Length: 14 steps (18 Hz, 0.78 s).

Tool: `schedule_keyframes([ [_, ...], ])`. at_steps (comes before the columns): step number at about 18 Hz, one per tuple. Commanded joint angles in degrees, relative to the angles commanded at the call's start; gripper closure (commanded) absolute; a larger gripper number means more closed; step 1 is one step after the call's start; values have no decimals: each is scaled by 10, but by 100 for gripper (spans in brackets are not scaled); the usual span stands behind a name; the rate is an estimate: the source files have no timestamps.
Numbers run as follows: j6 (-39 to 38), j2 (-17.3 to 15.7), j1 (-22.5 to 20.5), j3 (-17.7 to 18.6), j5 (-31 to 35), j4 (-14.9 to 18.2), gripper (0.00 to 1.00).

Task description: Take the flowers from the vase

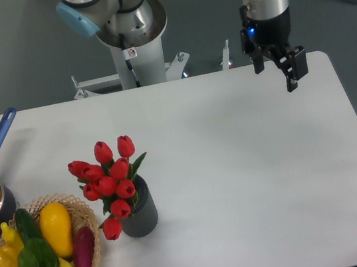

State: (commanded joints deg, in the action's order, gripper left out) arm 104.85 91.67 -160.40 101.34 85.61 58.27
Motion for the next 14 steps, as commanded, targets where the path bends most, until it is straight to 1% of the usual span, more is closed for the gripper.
schedule_keyframes([
  [4, 0, 0, 3, -2, -3, 0, 0],
  [7, -2, 4, -1, -1, -41, 1, 0],
  [9, -30, 10, -3, 7, -54, 1, 0],
  [11, -58, 11, -2, 7, -60, 1, 0],
  [14, -63, 15, -6, 10, -125, 1, 0],
])
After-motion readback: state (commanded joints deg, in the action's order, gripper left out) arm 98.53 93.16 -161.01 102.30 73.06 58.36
